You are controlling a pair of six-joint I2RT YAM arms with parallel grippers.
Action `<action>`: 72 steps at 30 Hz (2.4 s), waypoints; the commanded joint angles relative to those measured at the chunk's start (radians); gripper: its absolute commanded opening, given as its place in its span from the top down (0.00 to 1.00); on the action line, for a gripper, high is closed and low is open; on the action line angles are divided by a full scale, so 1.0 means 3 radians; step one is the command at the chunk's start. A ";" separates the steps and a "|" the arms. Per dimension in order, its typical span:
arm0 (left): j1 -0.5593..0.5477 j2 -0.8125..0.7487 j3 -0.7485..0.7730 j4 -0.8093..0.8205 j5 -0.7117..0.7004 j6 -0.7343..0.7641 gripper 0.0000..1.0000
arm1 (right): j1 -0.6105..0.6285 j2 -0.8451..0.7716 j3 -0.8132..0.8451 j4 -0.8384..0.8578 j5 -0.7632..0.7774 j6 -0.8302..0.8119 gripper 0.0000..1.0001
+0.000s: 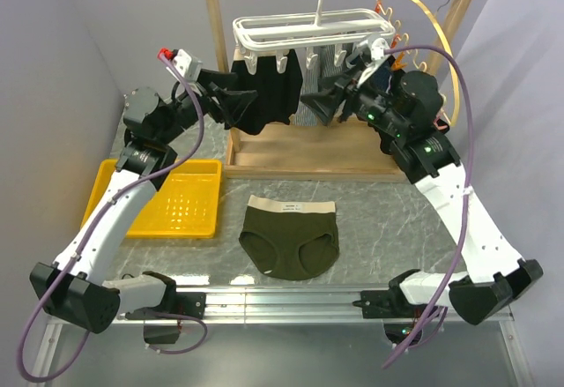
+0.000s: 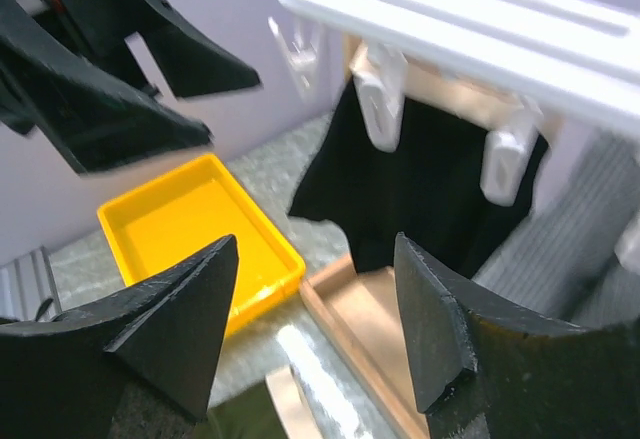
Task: Clip the underwear to the hanger
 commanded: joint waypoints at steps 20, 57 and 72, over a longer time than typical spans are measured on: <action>-0.0118 0.0368 -0.0015 0.1026 -0.0282 0.0142 0.44 | 0.0743 0.0807 0.1023 0.0549 0.0831 0.0871 0.38; -0.0148 0.0394 -0.0005 0.1062 -0.0011 0.0127 0.96 | 0.0886 0.1303 0.1253 0.0738 0.1281 0.0979 0.43; -0.0154 0.0404 0.0041 0.0965 0.0092 0.0121 0.90 | 0.0943 0.1385 0.1375 0.0682 0.1517 0.0815 0.70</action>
